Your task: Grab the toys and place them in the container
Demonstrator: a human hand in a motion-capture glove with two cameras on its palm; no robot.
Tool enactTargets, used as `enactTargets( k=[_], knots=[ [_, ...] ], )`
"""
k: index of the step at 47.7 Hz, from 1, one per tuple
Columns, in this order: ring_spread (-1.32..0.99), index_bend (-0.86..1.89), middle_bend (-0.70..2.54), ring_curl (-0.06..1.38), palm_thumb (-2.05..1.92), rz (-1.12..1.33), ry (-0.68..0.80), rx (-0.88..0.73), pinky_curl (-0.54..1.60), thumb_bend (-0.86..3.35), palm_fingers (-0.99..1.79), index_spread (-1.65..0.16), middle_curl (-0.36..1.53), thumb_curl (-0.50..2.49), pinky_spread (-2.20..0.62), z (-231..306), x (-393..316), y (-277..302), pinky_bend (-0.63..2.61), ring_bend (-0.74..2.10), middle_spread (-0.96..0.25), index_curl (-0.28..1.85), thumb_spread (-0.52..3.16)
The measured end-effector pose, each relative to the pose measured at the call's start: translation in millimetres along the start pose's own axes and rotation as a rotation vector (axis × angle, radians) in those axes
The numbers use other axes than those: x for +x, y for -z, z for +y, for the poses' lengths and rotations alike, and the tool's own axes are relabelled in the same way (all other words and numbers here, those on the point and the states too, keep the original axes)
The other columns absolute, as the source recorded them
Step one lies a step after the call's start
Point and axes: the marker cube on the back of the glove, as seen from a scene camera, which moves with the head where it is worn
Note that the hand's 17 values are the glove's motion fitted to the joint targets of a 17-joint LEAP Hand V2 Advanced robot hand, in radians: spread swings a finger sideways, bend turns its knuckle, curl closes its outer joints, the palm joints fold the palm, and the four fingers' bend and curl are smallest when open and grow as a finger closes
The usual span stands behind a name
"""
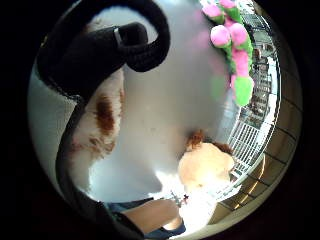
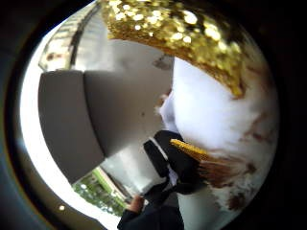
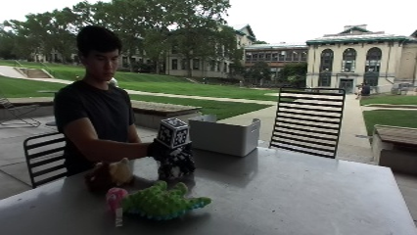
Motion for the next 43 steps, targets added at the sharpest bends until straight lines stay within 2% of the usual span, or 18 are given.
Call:
enactTargets(
  k=[3, 7, 9, 11, 13, 20, 26, 33, 38, 41, 42, 43],
  knots=[
    [-0.32, 0.52, 0.13, 0.3, 0.51, 0.007, -0.021, -0.009, 0.41, 0.27, 0.73, -0.19, 0.31, 0.33, -0.17, 2.0, -2.9, -0.1, 0.82, 0.41, -0.12, 0.57, 1.31],
    [-0.34, 0.54, 0.13, 0.32, 0.58, 0.019, -0.039, -0.019, 0.41, 0.31, 0.77, -0.19, 0.29, 0.36, -0.24, 2.1, -6.0, 2.0, 0.84, 0.47, -0.14, 0.58, 1.34],
    [-0.37, 0.61, 0.14, 0.35, 0.64, 0.02, -0.041, -0.023, 0.39, 0.33, 0.97, -0.17, 0.29, 0.38, -0.31, 0.7, -5.9, 4.3, 0.81, 0.58, -0.15, 0.61, 1.32],
    [-0.39, 0.61, 0.15, 0.35, 0.66, 0.018, -0.04, -0.023, 0.38, 0.34, 1.01, -0.16, 0.28, 0.4, -0.35, -0.8, -5.0, 6.7, 0.79, 0.61, -0.16, 0.6, 1.31],
    [-0.41, 0.62, 0.23, 0.39, 0.7, 0.013, -0.037, -0.011, 0.36, 0.35, 1.15, -0.15, 0.31, 0.43, -0.39, -1.5, -4.3, 8.3, 0.73, 0.71, -0.18, 0.62, 1.27],
    [-0.4, 0.61, 0.48, 0.47, 0.84, 0.014, 0.005, 0.071, 0.36, 0.4, 1.28, -0.11, 0.41, 0.51, -0.47, -0.8, -2.8, 10.7, 0.67, 0.86, -0.22, 0.69, 1.16],
    [-0.35, 0.57, 0.79, 0.51, 1.02, 0.08, 0.043, 0.111, 0.34, 0.55, 1.43, -0.09, 0.51, 0.6, -0.51, -9.8, 7.5, 20.8, 0.61, 1.01, -0.21, 0.71, 1.2],
    [-0.31, 0.64, 0.91, 0.52, 1.09, 0.022, 0.013, 0.125, 0.34, 0.68, 1.4, -0.07, 0.55, 0.67, -0.54, -5.1, -5.9, 40.4, 0.62, 1.08, -0.19, 0.75, 1.31],
    [-0.3, 0.51, 0.99, 0.53, 0.94, 0.036, 0.003, 0.167, 0.37, 0.51, 1.26, -0.08, 0.57, 0.71, -0.54, 1.8, -21.0, 70.5, 0.68, 1.14, -0.19, 0.77, 1.05],
    [-0.33, 0.42, 0.91, 0.52, 0.74, 0.038, -0.005, 0.194, 0.38, 0.34, 1.05, -0.11, 0.55, 0.69, -0.5, 3.3, -27.1, 94.2, 0.75, 1.14, -0.23, 0.77, 0.95],
    [-0.31, 0.43, 0.97, 0.53, 0.82, 0.04, -0.006, 0.205, 0.37, 0.39, 1.2, -0.1, 0.57, 0.72, -0.51, 3.2, -28.5, 101.8, 0.72, 1.15, -0.21, 0.78, 0.91],
    [-0.34, 0.37, 0.88, 0.52, 0.7, 0.041, -0.006, 0.216, 0.4, 0.3, 1.0, -0.12, 0.54, 0.7, -0.5, 3.3, -30.1, 109.7, 0.79, 1.14, -0.24, 0.78, 0.91]
  ],
)
